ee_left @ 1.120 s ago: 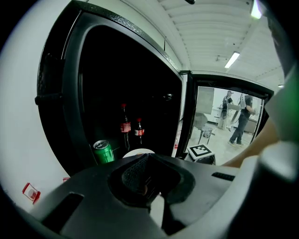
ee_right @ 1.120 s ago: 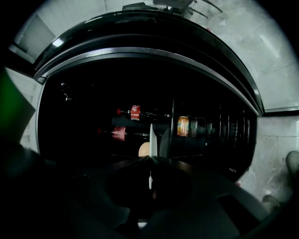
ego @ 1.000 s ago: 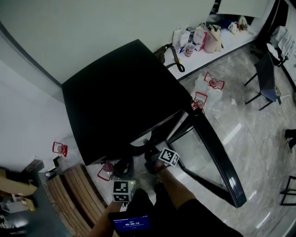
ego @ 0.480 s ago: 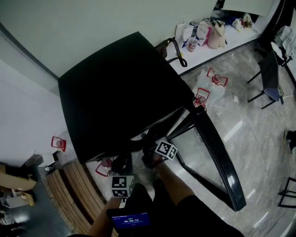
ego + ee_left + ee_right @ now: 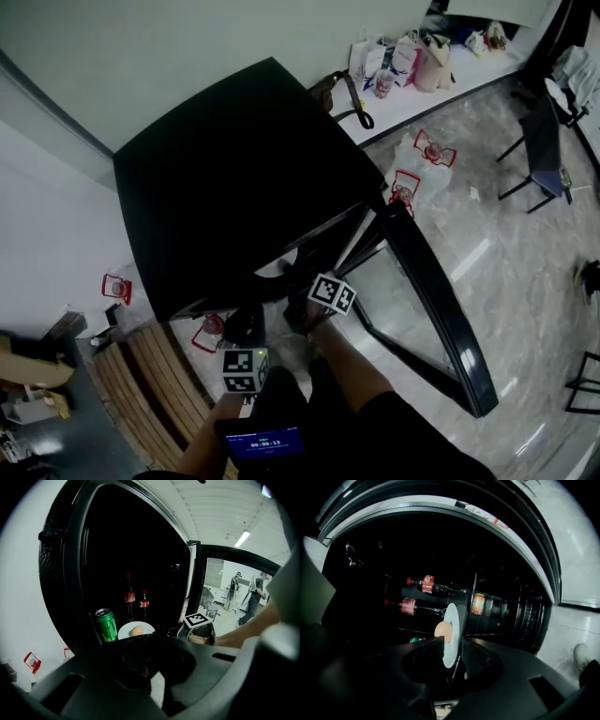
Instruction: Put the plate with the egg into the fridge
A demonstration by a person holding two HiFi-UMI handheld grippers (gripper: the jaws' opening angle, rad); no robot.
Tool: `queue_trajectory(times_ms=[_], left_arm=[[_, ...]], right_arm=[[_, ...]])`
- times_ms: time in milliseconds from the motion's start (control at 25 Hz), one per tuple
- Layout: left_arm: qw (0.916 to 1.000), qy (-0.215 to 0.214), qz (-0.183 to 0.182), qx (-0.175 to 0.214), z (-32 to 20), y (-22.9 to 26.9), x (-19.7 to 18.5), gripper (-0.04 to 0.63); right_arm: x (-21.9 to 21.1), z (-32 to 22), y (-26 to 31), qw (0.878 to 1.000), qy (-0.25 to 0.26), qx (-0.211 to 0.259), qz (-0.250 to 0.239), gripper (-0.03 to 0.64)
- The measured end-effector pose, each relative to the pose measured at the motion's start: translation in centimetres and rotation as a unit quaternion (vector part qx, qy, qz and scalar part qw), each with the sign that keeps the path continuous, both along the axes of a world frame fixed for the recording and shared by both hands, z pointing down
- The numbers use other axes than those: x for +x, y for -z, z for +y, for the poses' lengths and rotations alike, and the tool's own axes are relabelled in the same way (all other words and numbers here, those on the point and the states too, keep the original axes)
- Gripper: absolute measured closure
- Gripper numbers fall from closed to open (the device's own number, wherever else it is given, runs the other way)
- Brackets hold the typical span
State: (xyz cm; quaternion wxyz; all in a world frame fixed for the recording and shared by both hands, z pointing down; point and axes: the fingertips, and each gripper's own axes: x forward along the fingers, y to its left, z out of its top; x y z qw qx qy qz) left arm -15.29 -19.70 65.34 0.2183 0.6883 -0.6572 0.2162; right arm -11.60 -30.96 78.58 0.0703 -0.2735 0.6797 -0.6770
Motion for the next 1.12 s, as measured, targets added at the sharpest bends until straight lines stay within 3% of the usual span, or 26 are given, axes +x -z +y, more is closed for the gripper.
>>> queue_trajectory(times_ms=[280,440,600,840,960,1120], left_arm=[[1.0,-0.001,0.004,0.006,0.5,0.6,0.3,0.588],[0.9999,0.002,0.011,0.011,0.9,1.2,0.6,0.588],[0.9995,-0.006,0.018,0.023,1.4,2.4,1.4,0.588],[0.9984,-0.03,0.021,0.042,4.8,4.5,2.3,0.588],[0.9971,-0.041,0.034,0.054,7.2,6.5,2.4,0.588],[0.9937,-0.059,0.046,0.084,8.7,9.0,2.1,0.588]], right_arm=[[1.4,1.1,-0.5,1.0,0.002,-0.014,0.02,0.515],[2.6,2.9,1.0,0.999,0.022,0.007,0.033,0.517],[4.3,5.6,5.1,0.99,0.063,0.099,0.074,0.517],[6.8,10.1,11.7,0.958,0.074,0.24,0.142,0.522],[7.9,12.7,14.7,0.942,0.064,0.285,0.165,0.549],[8.9,14.6,17.5,0.933,0.039,0.313,0.173,0.575]])
